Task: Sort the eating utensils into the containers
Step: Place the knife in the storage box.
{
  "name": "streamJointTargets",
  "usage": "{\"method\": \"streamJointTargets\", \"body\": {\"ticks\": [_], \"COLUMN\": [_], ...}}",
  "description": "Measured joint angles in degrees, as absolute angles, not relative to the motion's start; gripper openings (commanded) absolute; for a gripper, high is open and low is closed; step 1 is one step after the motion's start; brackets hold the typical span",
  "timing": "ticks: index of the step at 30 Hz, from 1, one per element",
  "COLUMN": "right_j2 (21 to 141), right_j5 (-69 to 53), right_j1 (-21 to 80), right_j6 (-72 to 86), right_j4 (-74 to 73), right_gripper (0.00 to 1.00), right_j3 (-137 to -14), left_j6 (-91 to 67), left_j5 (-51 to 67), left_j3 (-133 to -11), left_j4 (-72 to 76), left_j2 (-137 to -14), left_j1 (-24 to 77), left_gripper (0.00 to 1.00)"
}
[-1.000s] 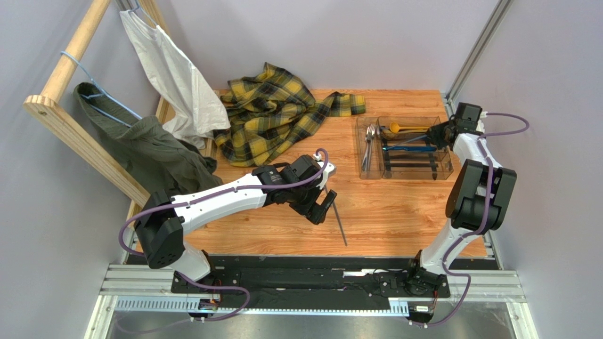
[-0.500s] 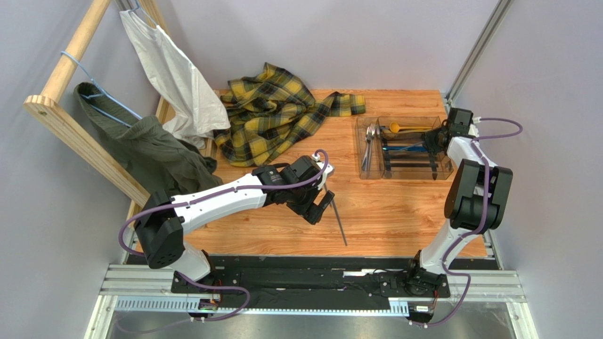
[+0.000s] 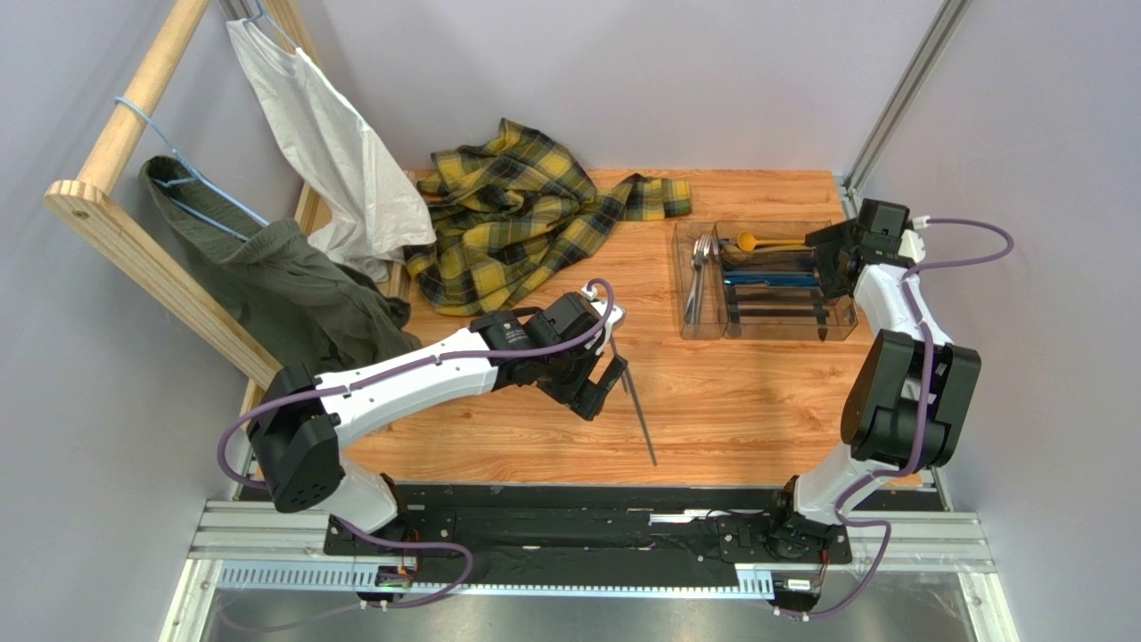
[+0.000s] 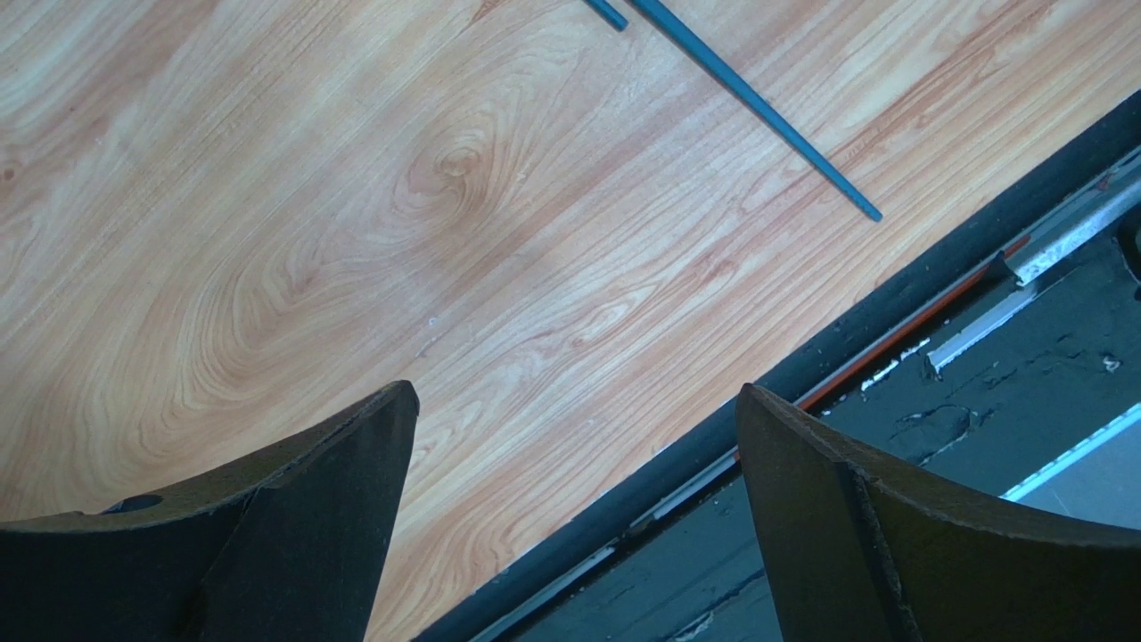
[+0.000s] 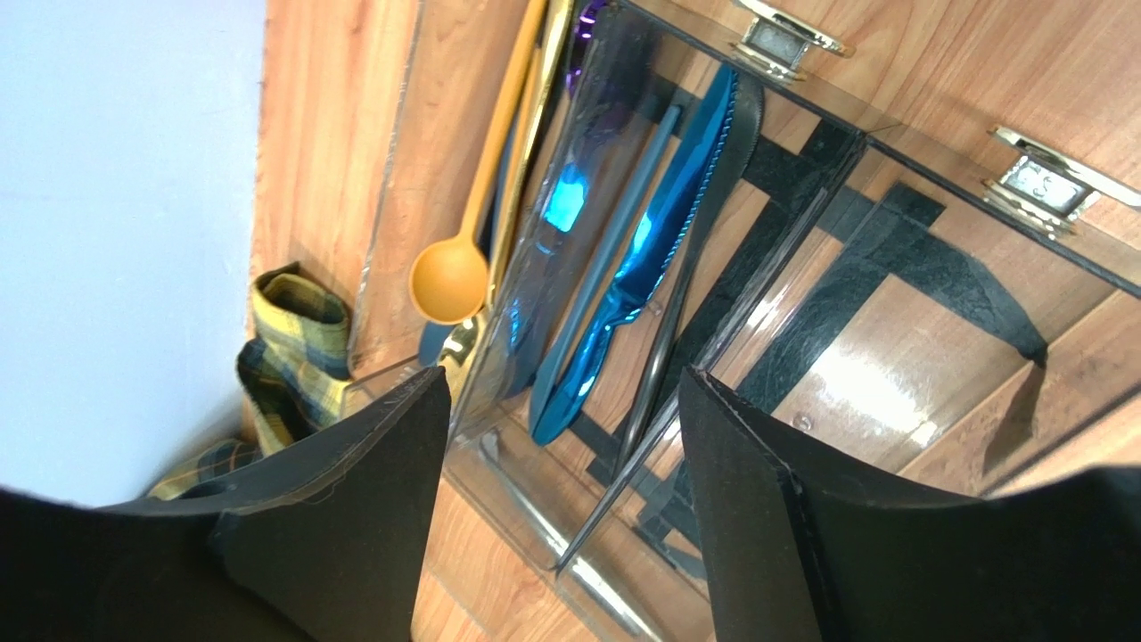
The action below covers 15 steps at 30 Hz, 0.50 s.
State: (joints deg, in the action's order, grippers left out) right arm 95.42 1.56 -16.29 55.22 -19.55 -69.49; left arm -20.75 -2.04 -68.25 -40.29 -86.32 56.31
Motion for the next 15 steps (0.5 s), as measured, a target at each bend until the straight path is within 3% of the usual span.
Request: {"method": "streamJointTargets", "body": {"ticks": [15], "right_j2": [76.1], "right_j5": [-7.1], "right_j1": [-15.9], "right_j6": [55.9], "right_j4": [-17.5], "right_gripper": [0.72], "right_j3": [-62.3], "left_j6": [-26.6], "left_j5": [1.5], "left_j3": [-68.3], "left_j4": [-39.1], "left_j2": [-85.6], "left_j1": [53.9], "left_gripper": [0.96]}}
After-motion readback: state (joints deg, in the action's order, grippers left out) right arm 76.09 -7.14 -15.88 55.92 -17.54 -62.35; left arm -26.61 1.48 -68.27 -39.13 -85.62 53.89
